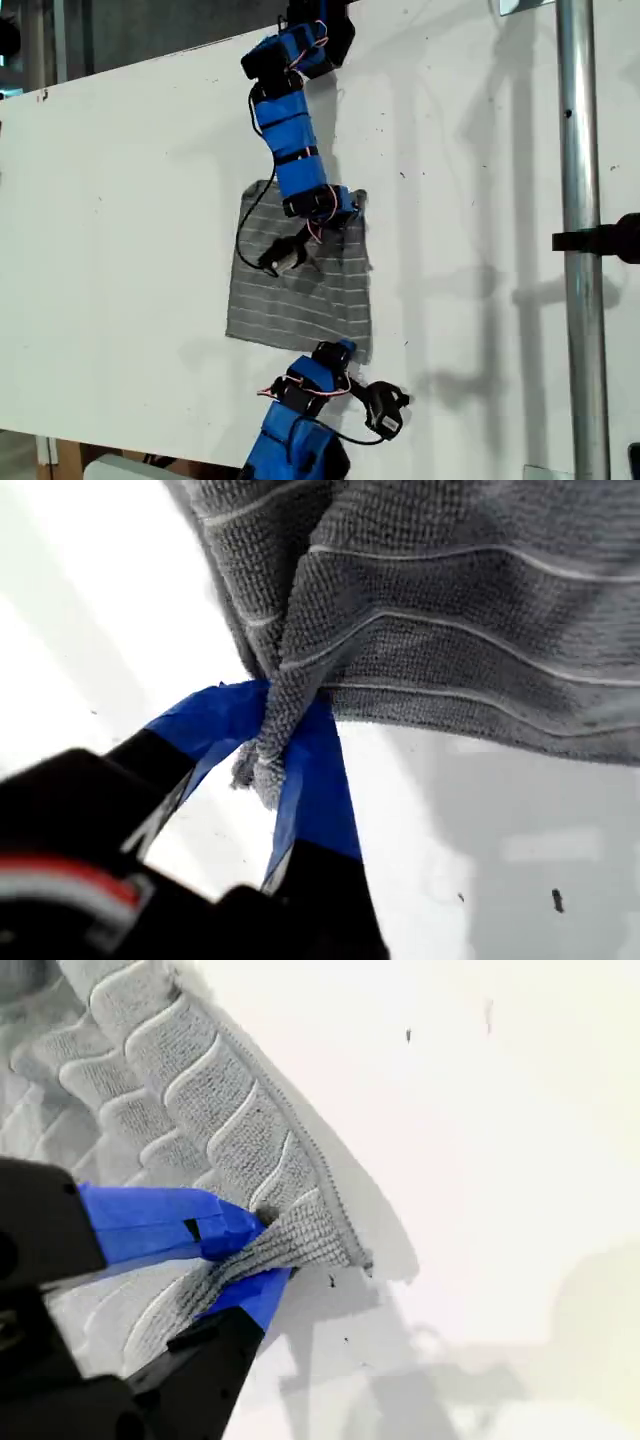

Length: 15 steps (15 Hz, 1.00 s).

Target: Grasp corners of a towel and fold twice.

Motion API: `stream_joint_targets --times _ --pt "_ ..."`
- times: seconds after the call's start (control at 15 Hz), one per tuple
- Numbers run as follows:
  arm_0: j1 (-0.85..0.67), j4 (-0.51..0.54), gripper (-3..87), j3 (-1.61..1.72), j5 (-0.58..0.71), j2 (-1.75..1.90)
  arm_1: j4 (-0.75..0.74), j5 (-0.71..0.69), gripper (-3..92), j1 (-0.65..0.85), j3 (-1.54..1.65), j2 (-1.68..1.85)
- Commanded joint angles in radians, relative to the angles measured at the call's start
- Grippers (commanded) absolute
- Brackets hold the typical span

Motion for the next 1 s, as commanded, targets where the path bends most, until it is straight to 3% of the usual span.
stream_joint_targets --times 0.0,0.27,0.4,0.6,0.93 --pt "0.046 0.129 -2.8 -0.192 0.038 0.051 0.002 0.026 -0.2 -0.054 0.003 0.201" --pt "0.181 0.153 -2.8 -0.393 0.061 0.052 -0.046 0.091 -0.2 -0.199 0.005 0.344" --pt "0.163 0.206 -2.9 -0.430 0.060 0.081 -0.048 0.095 -0.2 -0.169 0.037 0.387" --pt "-0.051 0.290 -2.9 -0.380 0.219 0.133 -0.069 0.009 -0.2 0.023 0.206 0.459" --pt "-0.574 0.288 -2.9 -0.393 0.710 0.130 -0.118 -0.299 -0.2 0.482 0.330 0.571"
